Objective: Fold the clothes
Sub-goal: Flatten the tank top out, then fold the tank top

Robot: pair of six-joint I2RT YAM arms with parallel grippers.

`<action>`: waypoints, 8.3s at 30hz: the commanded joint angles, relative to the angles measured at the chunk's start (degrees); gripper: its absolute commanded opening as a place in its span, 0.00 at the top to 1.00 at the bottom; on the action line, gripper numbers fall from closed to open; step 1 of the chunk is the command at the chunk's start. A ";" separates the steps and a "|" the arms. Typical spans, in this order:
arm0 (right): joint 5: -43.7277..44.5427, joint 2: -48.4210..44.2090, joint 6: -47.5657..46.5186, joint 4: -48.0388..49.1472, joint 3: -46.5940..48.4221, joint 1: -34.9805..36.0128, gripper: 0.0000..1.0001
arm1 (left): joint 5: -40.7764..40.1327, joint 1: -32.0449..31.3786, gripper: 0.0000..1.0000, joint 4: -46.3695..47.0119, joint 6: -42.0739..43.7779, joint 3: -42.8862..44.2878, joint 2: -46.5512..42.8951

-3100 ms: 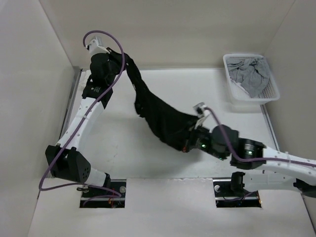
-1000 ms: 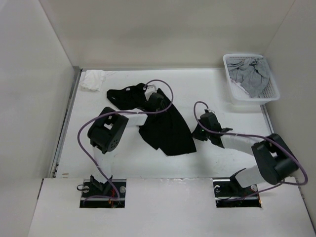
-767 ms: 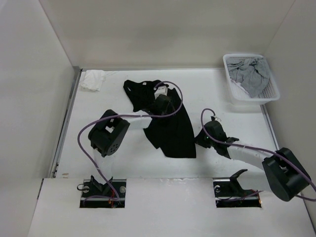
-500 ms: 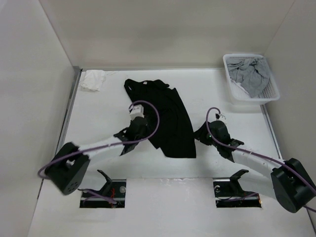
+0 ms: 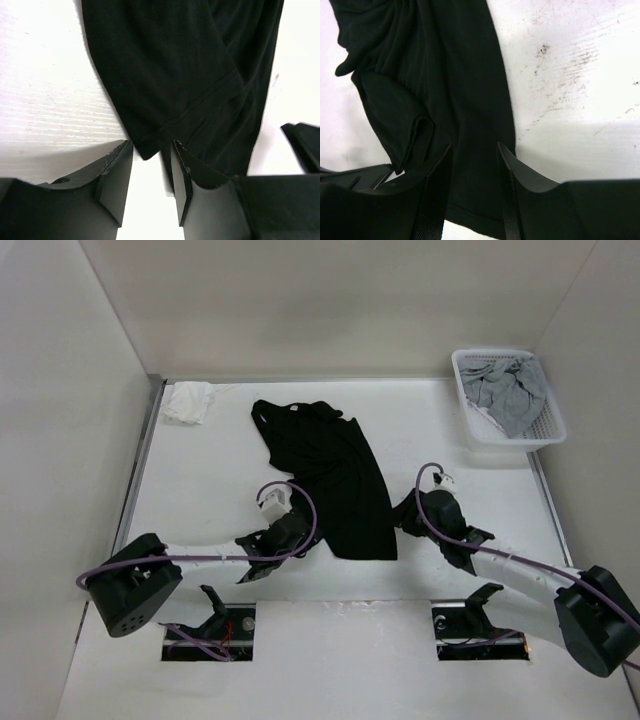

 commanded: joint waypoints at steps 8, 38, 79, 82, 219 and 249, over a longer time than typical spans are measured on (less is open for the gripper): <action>0.62 -5.79 0.34 2.65 -2.02 0.56 0.55 | -0.61 0.02 0.77 -3.61 -6.21 -0.50 2.75; 2.46 -7.38 2.79 -11.31 -0.70 4.59 0.48 | -8.24 0.01 1.00 -33.21 0.20 -0.15 -26.41; 15.13 6.69 17.30 -32.60 9.32 21.39 0.78 | -2.45 18.83 1.00 -31.65 18.22 -2.61 -44.36; 15.74 6.69 17.48 -32.59 9.23 21.39 0.91 | -2.45 18.91 1.00 -31.21 18.22 -2.26 -44.09; -0.61 19.43 -7.75 6.87 18.47 -7.00 0.75 | 15.03 52.57 0.60 8.60 14.45 8.56 10.48; -5.27 28.42 1.92 15.83 17.15 -10.69 0.95 | 12.05 53.19 1.00 13.61 12.51 9.70 15.07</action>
